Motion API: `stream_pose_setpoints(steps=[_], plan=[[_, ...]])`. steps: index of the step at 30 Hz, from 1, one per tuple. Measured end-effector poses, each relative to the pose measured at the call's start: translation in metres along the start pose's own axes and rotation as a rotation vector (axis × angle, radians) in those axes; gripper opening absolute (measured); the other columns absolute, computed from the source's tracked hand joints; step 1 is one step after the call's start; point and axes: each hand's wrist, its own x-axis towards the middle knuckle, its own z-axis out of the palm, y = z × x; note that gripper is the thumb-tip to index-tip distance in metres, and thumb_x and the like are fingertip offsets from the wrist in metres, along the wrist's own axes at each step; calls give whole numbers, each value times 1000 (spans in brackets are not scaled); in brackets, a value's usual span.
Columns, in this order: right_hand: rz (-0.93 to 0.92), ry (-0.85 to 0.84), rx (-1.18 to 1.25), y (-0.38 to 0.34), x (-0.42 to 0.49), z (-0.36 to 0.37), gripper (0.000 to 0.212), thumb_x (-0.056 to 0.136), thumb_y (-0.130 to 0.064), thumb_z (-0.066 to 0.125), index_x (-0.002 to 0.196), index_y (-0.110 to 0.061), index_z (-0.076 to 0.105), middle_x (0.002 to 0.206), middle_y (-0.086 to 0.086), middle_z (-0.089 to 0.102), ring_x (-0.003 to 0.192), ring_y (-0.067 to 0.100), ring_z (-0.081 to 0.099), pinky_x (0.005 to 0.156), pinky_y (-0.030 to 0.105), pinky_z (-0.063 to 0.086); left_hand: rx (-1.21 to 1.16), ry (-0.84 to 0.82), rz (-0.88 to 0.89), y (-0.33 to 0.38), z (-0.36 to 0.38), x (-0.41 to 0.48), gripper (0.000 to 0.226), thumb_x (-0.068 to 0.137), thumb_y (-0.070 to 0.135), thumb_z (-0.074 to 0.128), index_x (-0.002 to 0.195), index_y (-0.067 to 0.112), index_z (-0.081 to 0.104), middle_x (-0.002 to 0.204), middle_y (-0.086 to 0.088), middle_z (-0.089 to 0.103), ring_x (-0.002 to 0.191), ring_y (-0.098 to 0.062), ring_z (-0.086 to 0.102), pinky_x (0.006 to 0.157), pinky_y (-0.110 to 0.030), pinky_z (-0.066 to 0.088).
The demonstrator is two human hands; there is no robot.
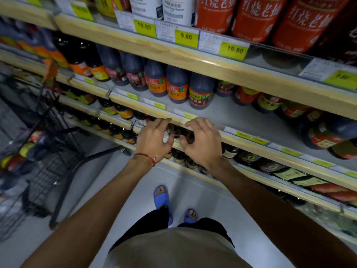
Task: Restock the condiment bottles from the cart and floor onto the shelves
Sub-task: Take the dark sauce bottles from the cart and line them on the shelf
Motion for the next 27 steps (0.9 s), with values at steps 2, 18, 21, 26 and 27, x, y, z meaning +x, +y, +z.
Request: stream_pose_setpoints(steps=[2,18,21,26,27], plan=[[-89,-4,-47,-8,-3,2,43,80,-43,59,109,-15,73,106,2,68,103,29,62,87,42,48,97,-5,-9,-6,-8,-19,59,87,46,50,136,14,60,125,-9,65,111,-36,61,85,-48,55],[-530,-250,-148,-190,-14,92,49,86,-53,53,110,-14,72,108,3,67,109,29,60,99,47,45,346,82,-354,-161,-73,-170,64,93,59,39,138,18,55,132,-5,60,117,-30,56,90,-44,44],[-559,-264,-104,-246,-22,125,48,84,-52,56,107,-14,74,107,2,69,107,28,61,97,46,46,312,101,-415,-209,-92,-206,64,92,58,39,135,16,58,131,-7,62,116,-31,58,89,-45,46],[-596,-275,-56,-340,-31,178,46,83,-51,56,106,-15,74,105,1,70,106,27,61,97,43,42,322,99,-515,-291,-130,-257,70,91,61,31,141,18,55,138,-6,59,122,-30,55,93,-45,45],[-599,-282,-48,-359,-32,187,47,83,-51,55,107,-16,74,106,1,70,106,26,61,97,43,42,327,108,-531,-307,-138,-266,70,91,61,32,141,17,56,136,-7,59,120,-31,56,92,-45,46]])
